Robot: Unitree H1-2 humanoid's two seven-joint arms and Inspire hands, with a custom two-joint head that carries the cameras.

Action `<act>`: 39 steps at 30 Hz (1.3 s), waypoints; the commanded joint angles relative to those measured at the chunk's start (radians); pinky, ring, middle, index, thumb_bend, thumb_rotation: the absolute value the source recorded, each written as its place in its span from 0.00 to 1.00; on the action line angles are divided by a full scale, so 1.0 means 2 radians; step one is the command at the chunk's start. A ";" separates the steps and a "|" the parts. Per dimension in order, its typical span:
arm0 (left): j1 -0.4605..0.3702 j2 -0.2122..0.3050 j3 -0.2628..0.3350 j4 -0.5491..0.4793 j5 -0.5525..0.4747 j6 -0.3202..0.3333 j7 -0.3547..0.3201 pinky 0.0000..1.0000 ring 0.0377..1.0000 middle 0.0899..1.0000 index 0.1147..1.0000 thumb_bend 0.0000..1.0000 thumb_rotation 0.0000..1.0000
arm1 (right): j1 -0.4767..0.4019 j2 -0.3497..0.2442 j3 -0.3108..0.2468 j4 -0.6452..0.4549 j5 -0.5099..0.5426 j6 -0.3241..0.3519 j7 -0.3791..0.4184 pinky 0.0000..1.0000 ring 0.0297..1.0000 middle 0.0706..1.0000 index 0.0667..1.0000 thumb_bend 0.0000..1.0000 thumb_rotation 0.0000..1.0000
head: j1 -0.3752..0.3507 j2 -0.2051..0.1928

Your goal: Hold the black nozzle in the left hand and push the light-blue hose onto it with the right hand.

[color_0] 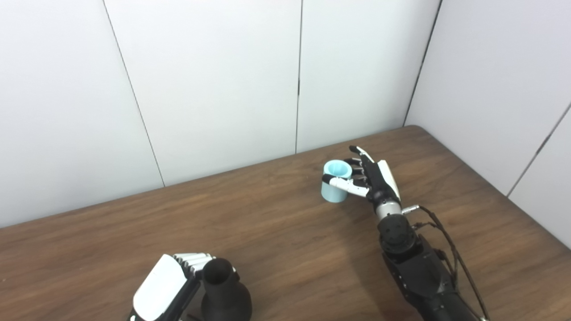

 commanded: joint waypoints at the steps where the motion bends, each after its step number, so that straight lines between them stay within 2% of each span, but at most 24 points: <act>1: 0.086 0.003 -0.034 0.026 -0.019 -0.009 0.010 0.36 0.47 0.42 0.44 0.52 0.00 | -0.008 -0.014 0.024 -0.016 -0.010 0.011 0.043 0.51 0.65 0.71 0.93 1.00 0.49 | 0.000 0.000; 2: 0.086 0.003 -0.034 0.026 -0.019 -0.009 0.010 0.36 0.47 0.42 0.44 0.52 0.00 | -0.007 -0.016 0.028 -0.018 -0.012 0.013 0.045 0.68 0.81 0.86 0.94 1.00 0.49 | 0.000 0.000; 5: 0.086 0.003 -0.034 0.027 -0.020 -0.009 0.010 0.36 0.47 0.42 0.44 0.52 0.00 | -0.004 -0.023 0.040 -0.026 -0.021 0.019 0.054 0.84 0.92 0.95 0.94 1.00 0.49 | 0.000 0.000; 15: 0.089 0.003 -0.030 0.022 -0.021 -0.009 0.005 0.37 0.47 0.42 0.44 0.52 0.00 | -0.001 -0.046 0.065 -0.033 -0.033 0.022 0.093 0.93 0.99 1.00 0.97 1.00 0.49 | 0.002 0.002; 24: 0.092 0.003 -0.025 0.018 -0.017 -0.009 0.000 0.36 0.47 0.42 0.44 0.52 0.00 | 0.002 -0.045 0.064 -0.030 -0.040 0.013 0.086 0.92 0.98 0.98 0.95 1.00 0.45 | 0.003 0.002; 28: 0.093 0.003 -0.023 0.018 -0.019 -0.009 -0.003 0.36 0.47 0.42 0.44 0.52 0.00 | 0.004 -0.044 0.063 -0.028 -0.044 0.017 0.082 0.87 0.94 0.95 0.93 1.00 0.47 | 0.003 0.002; 29: 0.093 0.003 -0.022 0.017 -0.019 -0.009 -0.005 0.36 0.47 0.42 0.44 0.52 0.00 | 0.005 -0.041 0.060 -0.029 -0.041 0.018 0.081 0.83 0.91 0.93 0.92 1.00 0.47 | 0.003 0.002; 31: 0.094 0.003 -0.020 0.017 -0.019 -0.009 -0.007 0.36 0.47 0.42 0.44 0.52 0.00 | 0.007 -0.036 0.053 -0.030 -0.035 0.026 0.079 0.64 0.78 0.82 0.90 1.00 0.47 | 0.003 0.002; 33: 0.094 0.003 -0.020 0.017 -0.017 -0.009 -0.007 0.36 0.47 0.42 0.44 0.52 0.00 | 0.008 -0.034 0.051 -0.030 -0.039 0.030 0.076 0.54 0.70 0.77 0.88 1.00 0.46 | 0.003 0.002; 36: 0.095 0.002 -0.019 0.016 -0.018 -0.009 -0.008 0.36 0.47 0.42 0.44 0.52 0.00 | 0.008 -0.035 0.052 -0.027 -0.051 0.025 0.071 0.54 0.69 0.75 0.84 1.00 0.47 | 0.004 0.003; 39: 0.095 0.003 -0.019 0.016 -0.020 -0.009 -0.010 0.36 0.47 0.42 0.44 0.52 0.00 | 0.008 -0.034 0.051 -0.027 -0.055 0.017 0.063 0.48 0.61 0.67 0.78 1.00 0.43 | 0.004 0.003</act>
